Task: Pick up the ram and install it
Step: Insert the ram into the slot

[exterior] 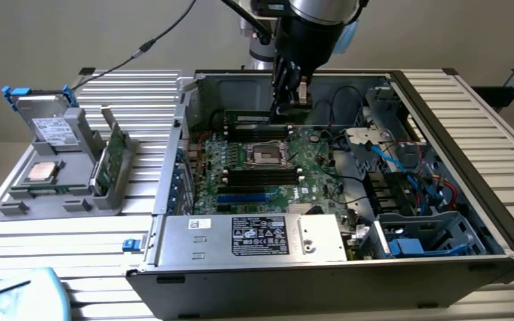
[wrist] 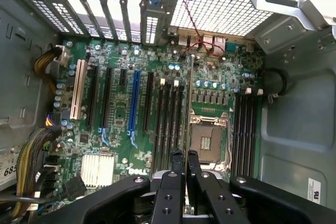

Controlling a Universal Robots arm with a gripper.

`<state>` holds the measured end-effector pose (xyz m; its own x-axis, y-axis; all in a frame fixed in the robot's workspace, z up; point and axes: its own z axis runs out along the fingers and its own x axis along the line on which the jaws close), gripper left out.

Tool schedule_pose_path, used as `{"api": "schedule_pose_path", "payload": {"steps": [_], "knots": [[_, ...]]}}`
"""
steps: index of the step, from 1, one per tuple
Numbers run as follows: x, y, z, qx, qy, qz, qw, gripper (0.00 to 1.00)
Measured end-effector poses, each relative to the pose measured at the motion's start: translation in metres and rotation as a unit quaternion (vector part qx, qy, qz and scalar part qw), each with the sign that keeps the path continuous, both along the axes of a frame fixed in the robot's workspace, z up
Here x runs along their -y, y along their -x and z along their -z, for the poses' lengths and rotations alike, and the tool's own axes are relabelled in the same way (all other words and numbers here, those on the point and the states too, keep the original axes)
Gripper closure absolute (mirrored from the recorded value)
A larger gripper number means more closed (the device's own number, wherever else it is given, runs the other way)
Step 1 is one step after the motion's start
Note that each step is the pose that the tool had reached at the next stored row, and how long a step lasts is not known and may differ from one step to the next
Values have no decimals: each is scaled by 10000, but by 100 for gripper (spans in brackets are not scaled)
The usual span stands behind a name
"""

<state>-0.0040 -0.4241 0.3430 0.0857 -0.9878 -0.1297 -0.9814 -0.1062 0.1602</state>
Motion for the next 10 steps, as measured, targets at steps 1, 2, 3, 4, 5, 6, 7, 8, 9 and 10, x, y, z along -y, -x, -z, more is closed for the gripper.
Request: {"api": "schedule_pose_path", "payload": {"steps": [1,2,3,4,5,6,7,8,9,10], "knots": [[11,0,19,1,-1,-12,10000,86],[17,0,37,0,-1,-24,10000,86],[22,0,55,0,0,-34,10000,86],[24,1,74,0,-1,-39,10000,86],[24,0,91,0,0,-40,10000,86],[24,0,110,0,-1,-41,10000,86],[24,0,128,1,-1,-41,10000,86],[24,0,146,0,0,-41,10000,86],[24,0,164,0,0,-41,10000,86],[24,0,182,0,1,-43,10000,86]]}}
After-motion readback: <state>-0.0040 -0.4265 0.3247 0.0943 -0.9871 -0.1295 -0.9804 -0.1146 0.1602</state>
